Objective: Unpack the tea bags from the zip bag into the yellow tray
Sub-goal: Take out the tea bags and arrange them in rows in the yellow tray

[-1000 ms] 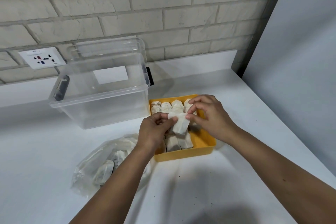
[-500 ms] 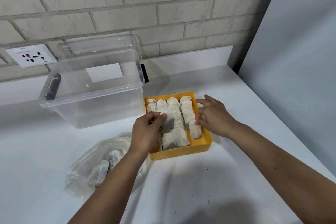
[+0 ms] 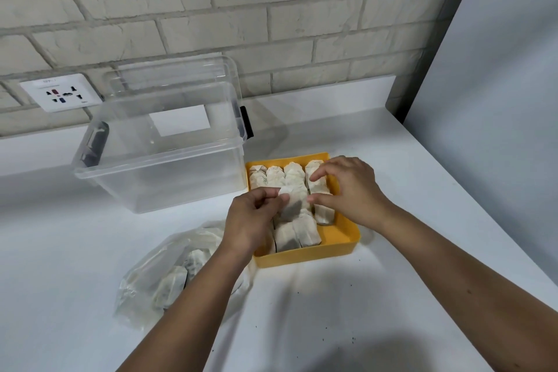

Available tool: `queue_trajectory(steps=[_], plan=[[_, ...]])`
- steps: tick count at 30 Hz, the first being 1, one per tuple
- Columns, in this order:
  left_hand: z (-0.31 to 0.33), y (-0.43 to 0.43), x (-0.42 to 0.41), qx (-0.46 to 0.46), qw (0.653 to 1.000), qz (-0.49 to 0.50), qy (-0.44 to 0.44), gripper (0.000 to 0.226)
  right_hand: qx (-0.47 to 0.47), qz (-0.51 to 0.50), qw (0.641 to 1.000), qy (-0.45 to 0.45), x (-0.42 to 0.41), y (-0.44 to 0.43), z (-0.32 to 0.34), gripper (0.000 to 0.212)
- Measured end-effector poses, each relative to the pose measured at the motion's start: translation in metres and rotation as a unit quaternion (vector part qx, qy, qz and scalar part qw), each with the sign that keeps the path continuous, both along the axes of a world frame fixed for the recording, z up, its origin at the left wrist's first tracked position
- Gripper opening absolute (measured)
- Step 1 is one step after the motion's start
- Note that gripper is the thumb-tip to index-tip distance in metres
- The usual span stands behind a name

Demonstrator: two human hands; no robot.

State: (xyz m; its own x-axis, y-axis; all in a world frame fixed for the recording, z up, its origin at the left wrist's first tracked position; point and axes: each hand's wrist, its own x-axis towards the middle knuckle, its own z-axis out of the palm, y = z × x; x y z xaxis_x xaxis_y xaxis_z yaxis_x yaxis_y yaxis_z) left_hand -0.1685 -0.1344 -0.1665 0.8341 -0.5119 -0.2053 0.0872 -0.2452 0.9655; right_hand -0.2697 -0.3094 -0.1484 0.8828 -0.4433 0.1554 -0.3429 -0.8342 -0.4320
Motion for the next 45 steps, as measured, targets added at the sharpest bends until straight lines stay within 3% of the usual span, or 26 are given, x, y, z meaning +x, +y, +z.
queue_trajectory(steps=[3, 10, 12, 15, 20, 31, 40, 45], plan=[[0.001, -0.003, -0.004, -0.022, 1.000, -0.020, 0.010, 0.018, 0.040, 0.030, 0.998, -0.031, 0.001, 0.015, 0.012, 0.032], [0.006, -0.001, -0.009, -0.034, 0.998, -0.037, -0.038, 0.007, -0.041, 0.014, 0.999, 0.001, -0.009, 0.011, 0.021, 0.017], [0.005, 0.005, -0.004, 0.005, 0.994, -0.014, -0.108, 0.008, -0.039, 0.005, 0.998, 0.059, -0.016, 0.005, 0.023, 0.017], [-0.006, 0.014, 0.007, 0.093, 0.961, 0.025, -0.257, 0.017, -0.030, 0.019, 0.985, 0.170, -0.025, 0.000, 0.019, 0.018], [-0.017, 0.020, 0.011, 0.165, 0.948, 0.027, -0.271, 0.044, -0.060, 0.026, 0.972, 0.228, -0.024, -0.002, -0.001, 0.022], [-0.017, 0.020, 0.011, 0.192, 0.949, 0.000, -0.251, 0.051, -0.150, -0.050, 0.969, 0.189, 0.000, -0.005, -0.023, 0.029], [0.014, 0.047, 0.005, 0.058, 0.968, 0.000, -0.244, 0.030, -0.110, -0.015, 0.994, 0.016, -0.006, 0.029, -0.001, 0.022], [0.038, 0.107, 0.018, 0.013, 0.978, 0.083, -0.192, 0.017, -0.061, 0.051, 0.994, -0.075, -0.005, 0.081, 0.016, 0.016]])
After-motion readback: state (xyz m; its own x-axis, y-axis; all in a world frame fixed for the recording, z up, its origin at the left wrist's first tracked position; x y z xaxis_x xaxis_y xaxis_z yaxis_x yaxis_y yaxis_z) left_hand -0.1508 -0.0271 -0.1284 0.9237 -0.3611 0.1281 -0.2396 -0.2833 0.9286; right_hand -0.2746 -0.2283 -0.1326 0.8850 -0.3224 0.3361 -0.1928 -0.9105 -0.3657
